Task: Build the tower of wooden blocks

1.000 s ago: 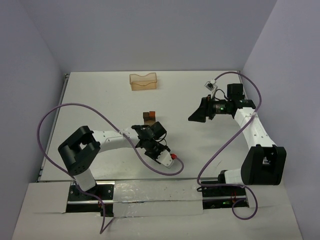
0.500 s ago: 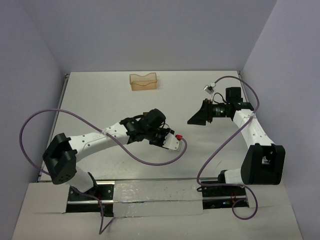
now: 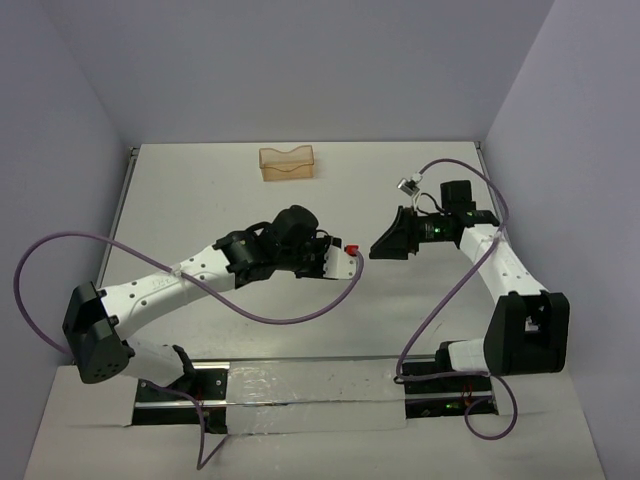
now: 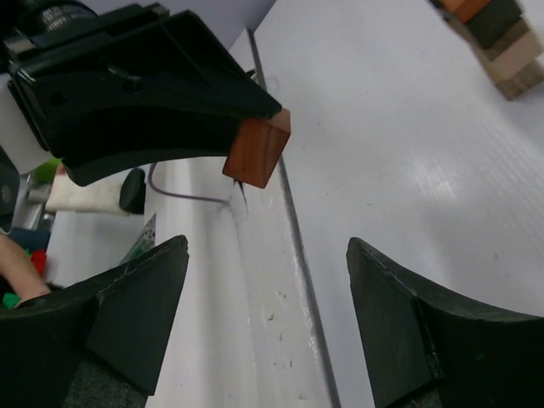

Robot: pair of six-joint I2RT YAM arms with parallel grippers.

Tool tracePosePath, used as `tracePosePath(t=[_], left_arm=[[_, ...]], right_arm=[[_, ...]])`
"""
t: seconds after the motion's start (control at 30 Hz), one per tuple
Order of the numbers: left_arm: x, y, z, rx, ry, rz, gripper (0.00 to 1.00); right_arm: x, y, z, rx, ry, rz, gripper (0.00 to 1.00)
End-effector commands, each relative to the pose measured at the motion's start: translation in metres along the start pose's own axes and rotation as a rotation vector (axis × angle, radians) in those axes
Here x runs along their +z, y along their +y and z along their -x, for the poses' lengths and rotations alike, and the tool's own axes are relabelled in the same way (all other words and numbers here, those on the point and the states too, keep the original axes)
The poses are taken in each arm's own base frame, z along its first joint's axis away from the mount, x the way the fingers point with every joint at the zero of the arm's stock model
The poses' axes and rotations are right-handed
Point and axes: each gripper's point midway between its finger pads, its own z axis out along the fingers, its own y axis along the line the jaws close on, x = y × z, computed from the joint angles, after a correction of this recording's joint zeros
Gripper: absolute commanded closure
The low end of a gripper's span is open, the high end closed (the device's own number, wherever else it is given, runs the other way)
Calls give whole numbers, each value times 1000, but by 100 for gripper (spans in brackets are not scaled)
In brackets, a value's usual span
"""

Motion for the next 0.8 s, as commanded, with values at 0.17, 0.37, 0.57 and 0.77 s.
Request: tracePosePath(t=[0.17, 0.37, 0.57, 0.77], left_arm=[[-41, 11, 21, -44, -64, 82, 69], [-51, 11, 20, 18, -61, 113, 67], [-47, 6, 23, 65, -62, 131, 68], [-42, 0, 26, 95, -55, 117, 70]], right_arm=[[27, 12, -5, 21, 99, 88, 21], [33, 16, -2, 27, 129, 123, 22], [44, 26, 1, 25, 173, 158, 21], [63, 34, -7, 20, 241, 159, 18]])
